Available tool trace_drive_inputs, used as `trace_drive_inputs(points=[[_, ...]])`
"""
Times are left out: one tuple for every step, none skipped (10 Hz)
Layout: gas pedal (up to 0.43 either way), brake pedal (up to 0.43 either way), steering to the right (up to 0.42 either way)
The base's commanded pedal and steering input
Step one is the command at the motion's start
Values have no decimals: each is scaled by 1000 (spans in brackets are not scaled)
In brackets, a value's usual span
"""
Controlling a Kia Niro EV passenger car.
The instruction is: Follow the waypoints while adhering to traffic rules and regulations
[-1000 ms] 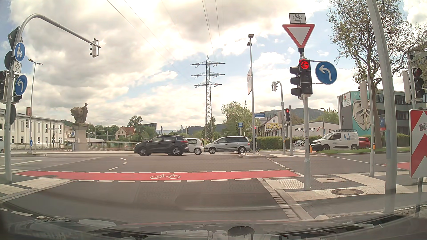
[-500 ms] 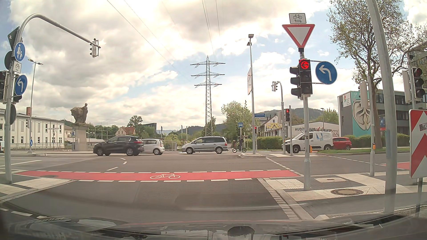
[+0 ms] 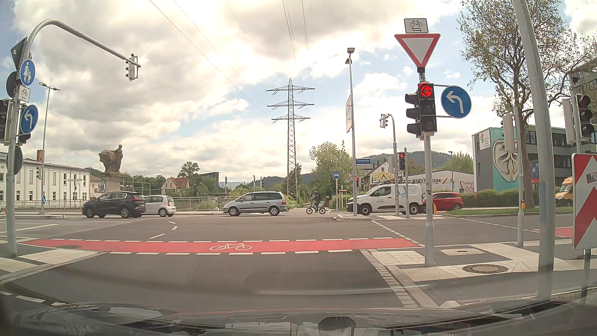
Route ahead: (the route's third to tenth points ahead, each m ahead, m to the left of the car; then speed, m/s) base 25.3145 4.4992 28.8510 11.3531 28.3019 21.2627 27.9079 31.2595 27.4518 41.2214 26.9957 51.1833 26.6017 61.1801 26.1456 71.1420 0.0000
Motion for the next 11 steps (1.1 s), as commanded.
trace_drive_inputs(points=[[0,250,-4],[0,250,-4],[0,250,-4],[0,250,-4],[0,250,-4],[0,250,-4],[0,250,-4],[0,244,-4],[0,250,-4],[0,250,-4],[0,250,-4]])
